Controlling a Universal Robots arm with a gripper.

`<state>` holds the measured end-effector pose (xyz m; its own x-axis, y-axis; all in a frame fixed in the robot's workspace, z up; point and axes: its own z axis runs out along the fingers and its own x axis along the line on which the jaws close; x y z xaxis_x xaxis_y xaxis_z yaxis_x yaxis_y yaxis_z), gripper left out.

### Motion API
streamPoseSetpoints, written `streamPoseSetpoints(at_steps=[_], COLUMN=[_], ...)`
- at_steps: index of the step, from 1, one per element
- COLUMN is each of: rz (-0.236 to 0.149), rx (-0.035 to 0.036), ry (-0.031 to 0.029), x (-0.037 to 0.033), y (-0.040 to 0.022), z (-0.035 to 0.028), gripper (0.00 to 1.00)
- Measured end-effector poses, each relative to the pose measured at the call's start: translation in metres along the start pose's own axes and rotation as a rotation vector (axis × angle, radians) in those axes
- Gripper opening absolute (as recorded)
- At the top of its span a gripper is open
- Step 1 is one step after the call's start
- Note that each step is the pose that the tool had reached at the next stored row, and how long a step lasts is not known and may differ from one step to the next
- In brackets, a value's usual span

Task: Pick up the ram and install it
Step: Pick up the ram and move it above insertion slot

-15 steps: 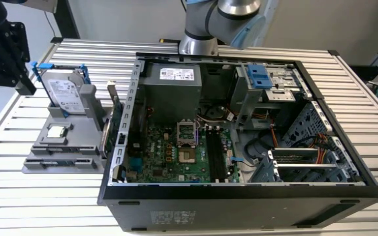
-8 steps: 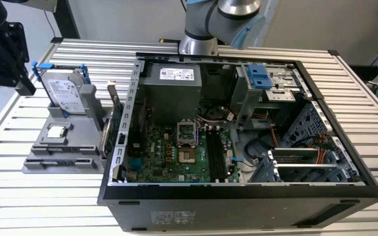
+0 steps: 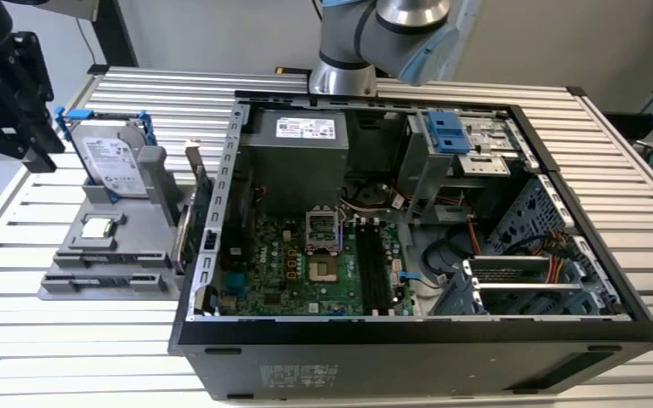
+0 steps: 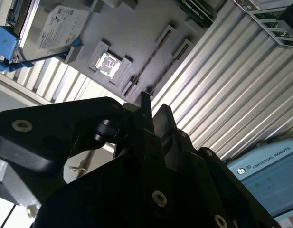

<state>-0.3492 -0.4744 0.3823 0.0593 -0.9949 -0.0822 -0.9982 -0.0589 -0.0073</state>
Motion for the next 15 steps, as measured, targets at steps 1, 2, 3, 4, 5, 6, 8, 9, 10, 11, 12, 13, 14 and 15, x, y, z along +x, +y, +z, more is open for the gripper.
streamPoseSetpoints(at_steps=[1, 2, 3, 4, 5, 6, 8, 9, 10, 11, 12, 13, 14, 15], rz=[-0.001, -0.001, -0.002, -0.003, -0.004, -0.004, -0.006, -0.006, -0.007, -0.008, -0.008, -0.008, -0.009, -0.009], rx=[0.0000, -0.0001, -0.0002, -0.0002, -0.0002, -0.0003, -0.0004, -0.0005, -0.0005, -0.0006, -0.0006, -0.0006, -0.0006, -0.0009], ry=[0.0000, 0.0000, 0.0000, 0.0000, 0.0000, 0.0000, 0.0000, 0.0000, 0.0000, 0.0000, 0.0000, 0.0000, 0.0010, 0.0043], x=[0.0000, 0.0000, 0.0000, 0.0000, 0.0000, 0.0000, 0.0000, 0.0000, 0.0000, 0.0000, 0.0000, 0.0000, 0.0001, 0.0002], y=[0.0000, 0.0000, 0.0000, 0.0000, 0.0000, 0.0000, 0.0000, 0.0000, 0.0000, 0.0000, 0.0000, 0.0000, -0.0001, -0.0001], z=[0.0000, 0.0000, 0.0000, 0.0000, 0.0001, 0.0000, 0.0000, 0.0001, 0.0000, 0.0001, 0.0001, 0.0003, 0.0008, 0.0015], gripper=[1.00, 1.00, 1.00, 1.00, 1.00, 1.00, 1.00, 1.00, 1.00, 1.00, 1.00, 1.00, 1.00, 1.00])
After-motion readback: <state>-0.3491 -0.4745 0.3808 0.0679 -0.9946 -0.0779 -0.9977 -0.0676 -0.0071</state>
